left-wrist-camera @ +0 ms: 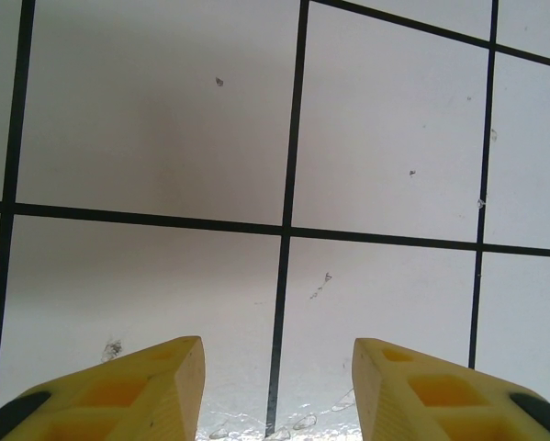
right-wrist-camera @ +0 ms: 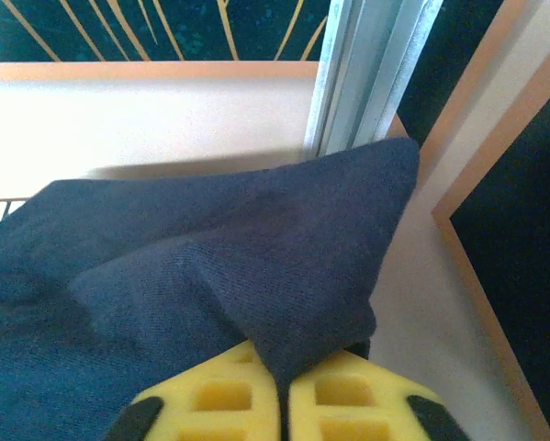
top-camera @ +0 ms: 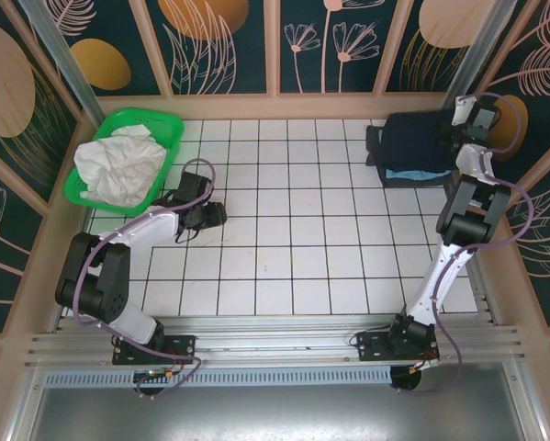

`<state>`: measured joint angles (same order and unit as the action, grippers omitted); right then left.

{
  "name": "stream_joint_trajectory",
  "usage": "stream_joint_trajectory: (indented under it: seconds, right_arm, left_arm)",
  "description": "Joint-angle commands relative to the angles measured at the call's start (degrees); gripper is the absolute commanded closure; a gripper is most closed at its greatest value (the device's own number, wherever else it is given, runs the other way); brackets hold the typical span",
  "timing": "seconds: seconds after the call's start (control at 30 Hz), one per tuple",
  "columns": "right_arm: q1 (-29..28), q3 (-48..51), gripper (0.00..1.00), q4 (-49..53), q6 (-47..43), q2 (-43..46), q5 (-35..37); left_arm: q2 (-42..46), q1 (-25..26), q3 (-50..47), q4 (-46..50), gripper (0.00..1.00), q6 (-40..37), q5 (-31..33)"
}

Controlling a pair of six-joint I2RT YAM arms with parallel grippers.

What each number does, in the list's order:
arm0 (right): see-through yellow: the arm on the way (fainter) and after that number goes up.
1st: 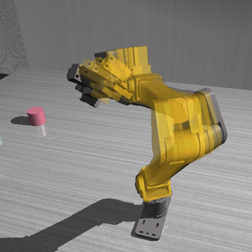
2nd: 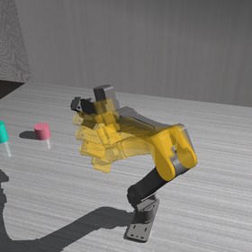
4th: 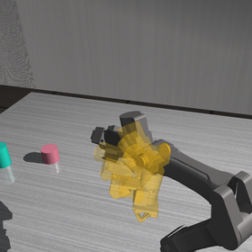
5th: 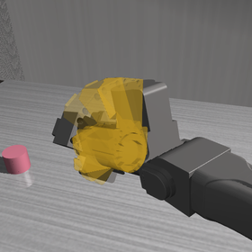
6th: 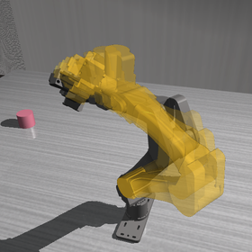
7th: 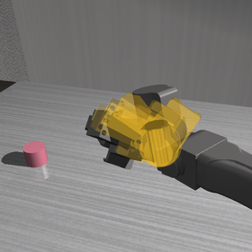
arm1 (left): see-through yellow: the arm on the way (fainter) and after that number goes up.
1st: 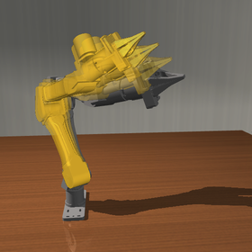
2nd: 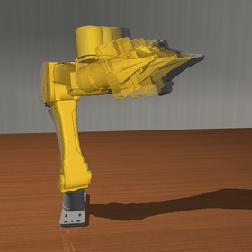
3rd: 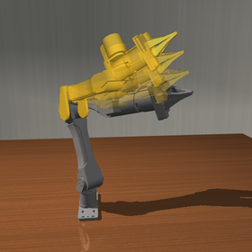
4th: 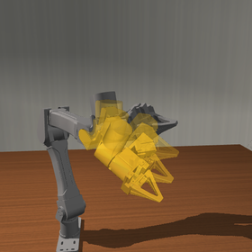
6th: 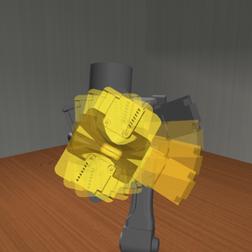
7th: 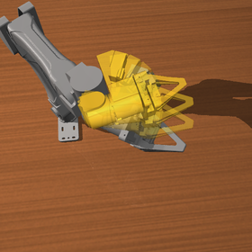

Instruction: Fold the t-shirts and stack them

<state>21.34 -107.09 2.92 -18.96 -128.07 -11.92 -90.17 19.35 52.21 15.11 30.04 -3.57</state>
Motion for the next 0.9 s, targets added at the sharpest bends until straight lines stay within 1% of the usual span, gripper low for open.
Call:
stream_joint_trajectory:
  seconds: [0.0,0.03,0.07,0.13,0.27,0.33,0.4,0.5,0.57,0.63,0.73,0.87]
  right_arm:
    - [-0.78,-2.82,0.73,0.06,0.23,-0.22,1.09]
    - [-0.78,-2.69,0.65,0.07,0.51,-0.16,1.88]
    - [-0.86,-2.98,0.6,0.57,1.2,-0.29,3.13]
    - [-0.61,-2.65,0.56,1.32,2.32,0.53,2.77]
    - [-0.93,-0.7,0.38,1.01,6.88,3.98,7.87]
    - [-1.16,0.64,0.32,1.19,9.18,6.03,9.47]
    - [-2.23,4.44,0.28,-1.04,10.73,8.59,12.45]
    - [-4.47,9.12,0.2,-3.82,11.03,10.77,21.06]
    - [-5.25,8.83,0.16,-2.87,12.22,10.5,25.85]
    - [-5.58,7.35,0.15,0.19,14.47,10.29,26.26]
    - [-7.88,10.93,0.14,-0.6,16.16,12.84,27.06]
    - [-13.2,13.34,0.13,-0.15,16.65,14.77,31.38]
  left_arm:
    - [0.08,-0.1,0.32,1.15,0.54,-0.95,0.91]
    - [0.16,-0.1,0.28,1.02,0.54,-0.95,0.64]
    - [0.32,-0.1,0.16,0.89,0.54,-1.03,0.47]
    - [0.6,-0.05,-0.09,0.68,0.54,-1.17,0.55]
    - [0.78,-0.11,-0.33,0.79,0.53,-1.56,0.98]
    - [0.9,-0.11,-0.72,0.34,0.53,-1.56,0.79]
    - [0.96,-0.06,-1.09,-0.08,0.53,-1.57,0.66]
    - [1.13,-0.12,-1.5,-0.52,0.53,-1.71,0.26]
    - [1.62,-0.06,-1.98,-0.69,0.53,-2.06,0.27]
    - [2.11,-0.1,-2.36,-0.96,0.52,-2.27,0.49]
    - [2.27,-0.1,-2.29,-1.46,0.52,-2.36,0.2]
    - [2.19,-0.11,-1.72,-1.8,0.52,-2.96,-1.27]
